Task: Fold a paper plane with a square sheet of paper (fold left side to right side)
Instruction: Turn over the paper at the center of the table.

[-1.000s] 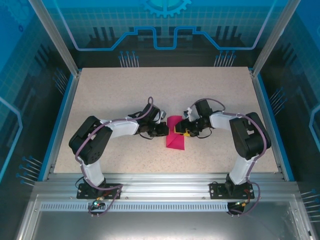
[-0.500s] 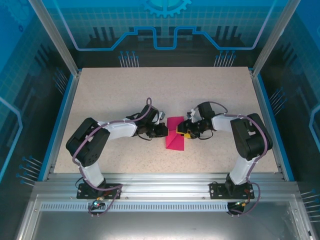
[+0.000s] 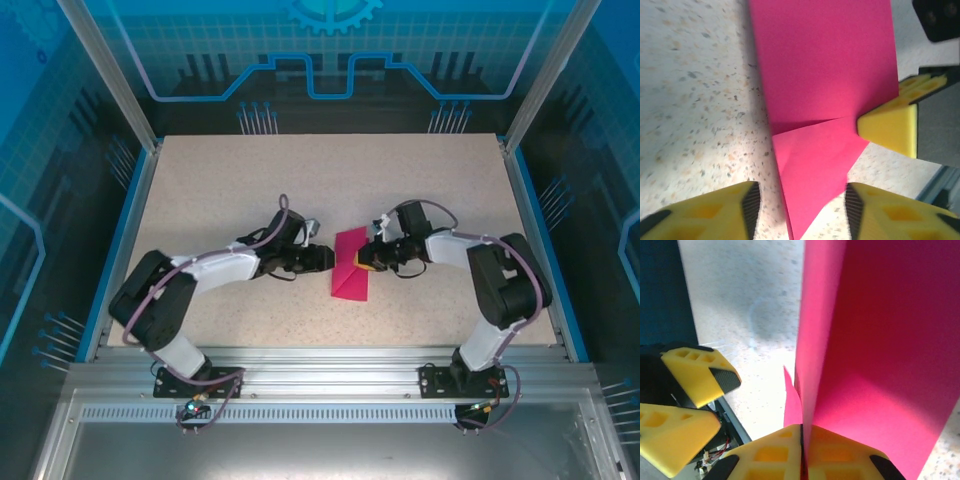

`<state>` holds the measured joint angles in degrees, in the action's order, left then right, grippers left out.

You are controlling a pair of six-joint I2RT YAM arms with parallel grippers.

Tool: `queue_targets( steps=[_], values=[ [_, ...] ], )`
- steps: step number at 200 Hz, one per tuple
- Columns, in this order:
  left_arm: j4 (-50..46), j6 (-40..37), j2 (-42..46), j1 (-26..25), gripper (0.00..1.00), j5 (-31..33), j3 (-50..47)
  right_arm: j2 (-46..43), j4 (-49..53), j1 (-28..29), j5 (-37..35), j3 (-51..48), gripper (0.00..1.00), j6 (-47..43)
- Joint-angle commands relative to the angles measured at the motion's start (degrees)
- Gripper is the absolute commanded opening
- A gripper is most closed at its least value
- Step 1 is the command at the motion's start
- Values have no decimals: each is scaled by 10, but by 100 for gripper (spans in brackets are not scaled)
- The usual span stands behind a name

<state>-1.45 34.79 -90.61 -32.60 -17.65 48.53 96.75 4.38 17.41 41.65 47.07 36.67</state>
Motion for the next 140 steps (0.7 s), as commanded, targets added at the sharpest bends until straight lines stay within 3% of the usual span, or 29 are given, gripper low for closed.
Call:
queue_targets(
  steps=[1, 25, 50, 105, 140],
  values=[
    [-3, 34, 81, 9, 64, 26, -22, -75, -55, -21, 34, -15, 8, -13],
    [-1, 68, 154, 11, 80, 20, -32, -153, -85, -46, 65, -18, 8, -5],
    [24, 101, 208, 12, 89, -12, -27, -227, -116, -66, 99, -8, 9, 21],
    [155, 162, 224, 10, 91, -115, -7, -299, -122, -53, 143, 66, 10, 67],
    [236, 201, 213, 6, 87, -156, -9, -318, -123, -26, 152, 91, 11, 80]
  ],
)
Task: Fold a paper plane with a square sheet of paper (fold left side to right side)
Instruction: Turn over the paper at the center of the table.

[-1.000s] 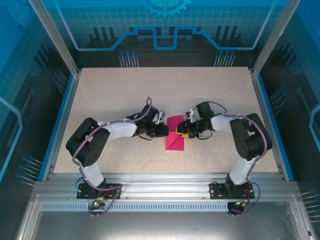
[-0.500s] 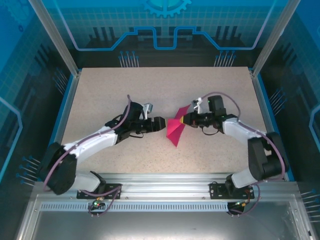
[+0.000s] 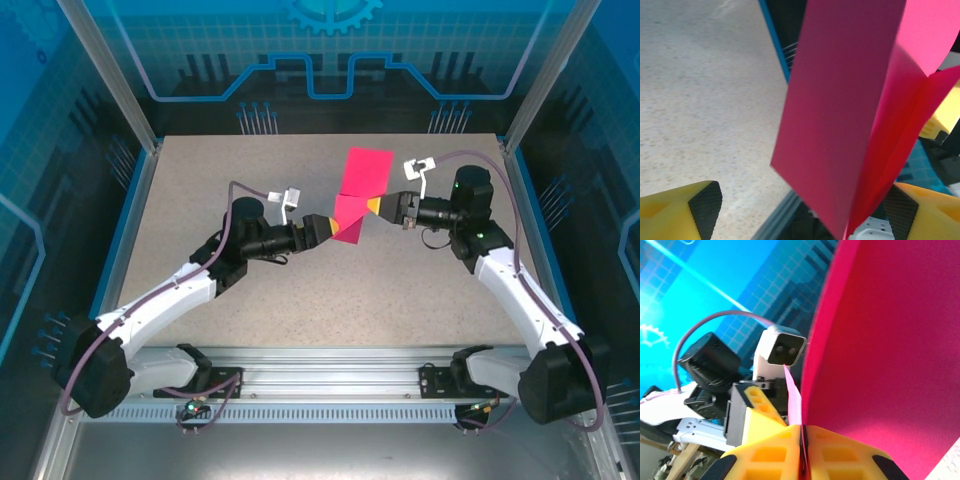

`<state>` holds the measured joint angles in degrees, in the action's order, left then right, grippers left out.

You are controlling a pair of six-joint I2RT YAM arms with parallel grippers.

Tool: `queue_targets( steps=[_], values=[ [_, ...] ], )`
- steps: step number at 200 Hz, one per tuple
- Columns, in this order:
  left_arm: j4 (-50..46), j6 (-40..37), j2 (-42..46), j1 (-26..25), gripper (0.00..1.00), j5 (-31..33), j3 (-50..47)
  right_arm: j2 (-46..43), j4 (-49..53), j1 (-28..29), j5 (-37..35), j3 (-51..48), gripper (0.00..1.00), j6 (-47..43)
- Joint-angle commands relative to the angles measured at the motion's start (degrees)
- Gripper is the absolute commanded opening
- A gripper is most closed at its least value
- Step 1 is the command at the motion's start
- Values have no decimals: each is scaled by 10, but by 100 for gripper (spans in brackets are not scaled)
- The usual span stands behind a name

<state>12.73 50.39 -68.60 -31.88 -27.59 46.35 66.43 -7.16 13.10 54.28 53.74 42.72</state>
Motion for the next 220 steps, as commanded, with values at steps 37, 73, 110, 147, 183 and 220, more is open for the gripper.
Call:
queue_targets(
  steps=[37, 73, 110, 147, 183, 220],
  values=[
    [192, 90, -16, -6, 74, -91, 7, -16, -2, 35, 30, 38, 11, 23],
    [206, 97, -9, -9, 51, -92, 5, -18, 5, 34, 29, 40, 11, 23],
    [196, 89, -2, -9, 34, -89, 4, -16, 28, 29, 25, 37, 12, 7],
    [182, 82, -3, -8, 26, -84, 5, -13, 38, 19, 22, 30, 13, 3],
    [182, 82, -8, -9, 16, -83, 4, -11, 50, 14, 20, 24, 13, -3],
    [168, 73, -9, -8, 14, -77, 5, -13, 73, 7, 16, 18, 18, -16]
  ],
)
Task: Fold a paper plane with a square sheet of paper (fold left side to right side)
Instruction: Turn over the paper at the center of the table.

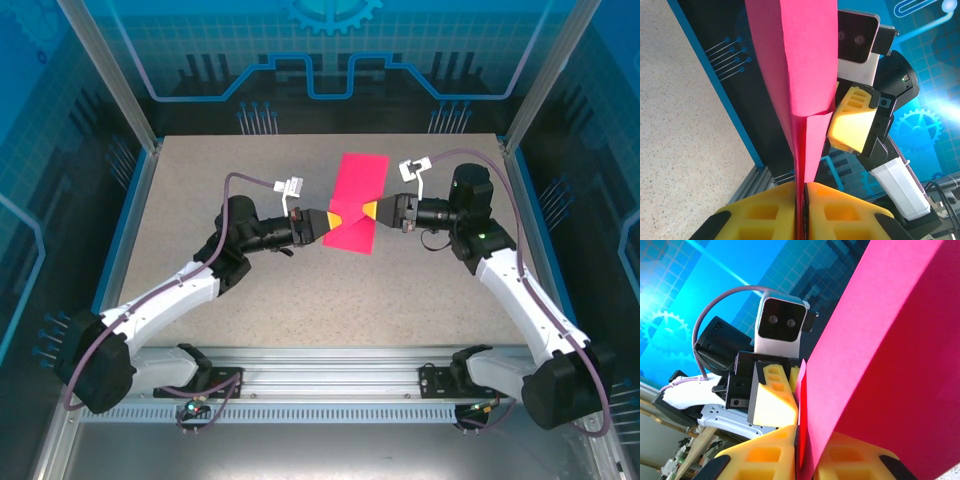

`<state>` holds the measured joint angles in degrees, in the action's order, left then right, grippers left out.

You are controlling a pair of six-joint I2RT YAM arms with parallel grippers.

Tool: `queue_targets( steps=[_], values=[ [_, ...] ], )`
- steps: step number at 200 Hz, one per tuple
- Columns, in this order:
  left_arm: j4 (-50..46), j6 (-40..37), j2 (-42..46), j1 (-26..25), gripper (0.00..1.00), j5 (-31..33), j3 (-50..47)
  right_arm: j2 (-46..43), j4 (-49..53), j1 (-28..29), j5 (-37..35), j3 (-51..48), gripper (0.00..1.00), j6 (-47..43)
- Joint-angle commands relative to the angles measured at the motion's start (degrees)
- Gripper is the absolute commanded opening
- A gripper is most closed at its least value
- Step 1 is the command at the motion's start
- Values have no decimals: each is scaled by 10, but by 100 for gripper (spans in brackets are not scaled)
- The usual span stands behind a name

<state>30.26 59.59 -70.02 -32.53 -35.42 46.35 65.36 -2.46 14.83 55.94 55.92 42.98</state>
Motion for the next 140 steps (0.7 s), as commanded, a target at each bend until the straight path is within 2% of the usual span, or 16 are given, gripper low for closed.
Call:
queue_targets(
  steps=[1, 32, 51, 75, 96, 120, 140],
  values=[
    [-8, -19, 5, -2, 14, 2, 6, -3, 27, -11, -1, -4, 18, -18],
    [-70, -60, 15, -4, 9, 29, 13, -10, 106, -26, -22, 5, 31, -64],
    [-229, -160, 31, -28, 6, 102, 51, -19, 220, -45, -77, 27, 41, -132],
    [-455, -294, 25, -100, 3, 291, 133, -22, 389, -55, -234, 66, 49, -227],
    [-617, -349, -34, -163, 0, 463, 223, -17, 469, -66, -379, 71, 53, -241],
    [-802, -348, -155, -235, 0, 684, 343, -19, 501, -82, -485, 47, 58, -232],
    [-985, -281, -287, -273, 0, 832, 461, -29, 495, -94, -522, 15, 62, -221]
  ],
)
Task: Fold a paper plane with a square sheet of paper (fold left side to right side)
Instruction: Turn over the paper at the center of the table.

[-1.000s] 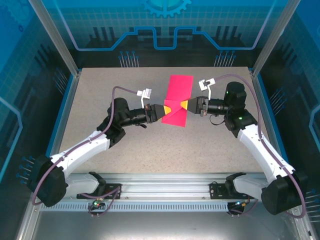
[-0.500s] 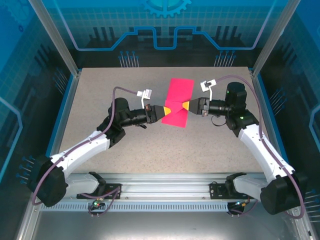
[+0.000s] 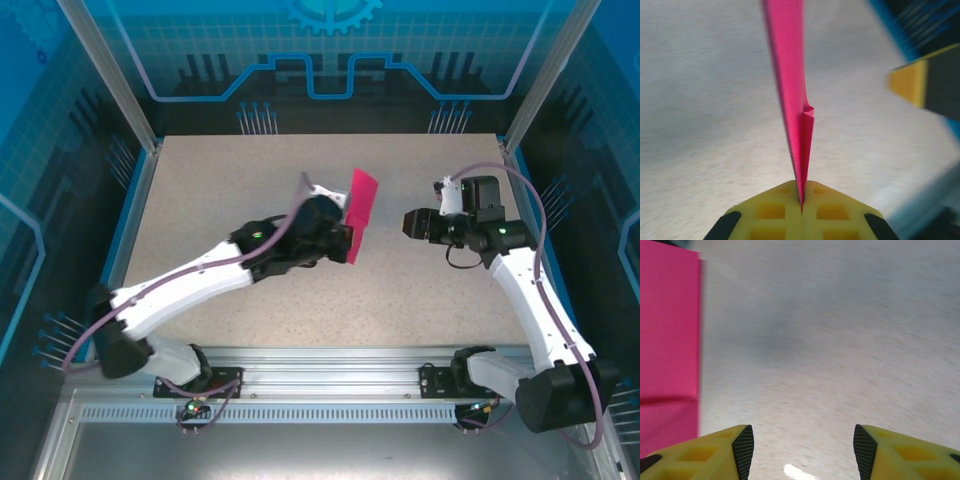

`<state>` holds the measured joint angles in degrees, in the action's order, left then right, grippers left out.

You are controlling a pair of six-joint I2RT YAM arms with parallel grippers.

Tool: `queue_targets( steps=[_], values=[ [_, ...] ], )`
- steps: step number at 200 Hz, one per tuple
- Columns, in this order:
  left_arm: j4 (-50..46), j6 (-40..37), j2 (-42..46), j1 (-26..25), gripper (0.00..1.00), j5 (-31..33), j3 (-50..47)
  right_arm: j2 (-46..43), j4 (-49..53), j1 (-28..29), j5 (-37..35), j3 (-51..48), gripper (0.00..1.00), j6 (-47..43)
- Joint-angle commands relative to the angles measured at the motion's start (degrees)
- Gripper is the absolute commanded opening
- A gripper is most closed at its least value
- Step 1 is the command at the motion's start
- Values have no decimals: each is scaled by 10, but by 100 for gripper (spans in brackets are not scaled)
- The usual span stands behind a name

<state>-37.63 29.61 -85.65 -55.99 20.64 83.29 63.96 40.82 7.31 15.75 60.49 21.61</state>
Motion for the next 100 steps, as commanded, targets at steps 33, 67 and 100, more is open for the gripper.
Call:
queue_targets(
  steps=[33, 67, 100],
  values=[
    [-516, 121, -303, -53, 0, 342, 245, -40, 37, -42, -133, -81, 71, 9],
    [-555, 136, -399, -52, 0, 315, 314, -59, 34, -73, -135, -115, 76, 16],
    [-539, 113, -471, -49, 0, 254, 358, -74, 33, -90, -129, -129, 78, 17]
  ],
)
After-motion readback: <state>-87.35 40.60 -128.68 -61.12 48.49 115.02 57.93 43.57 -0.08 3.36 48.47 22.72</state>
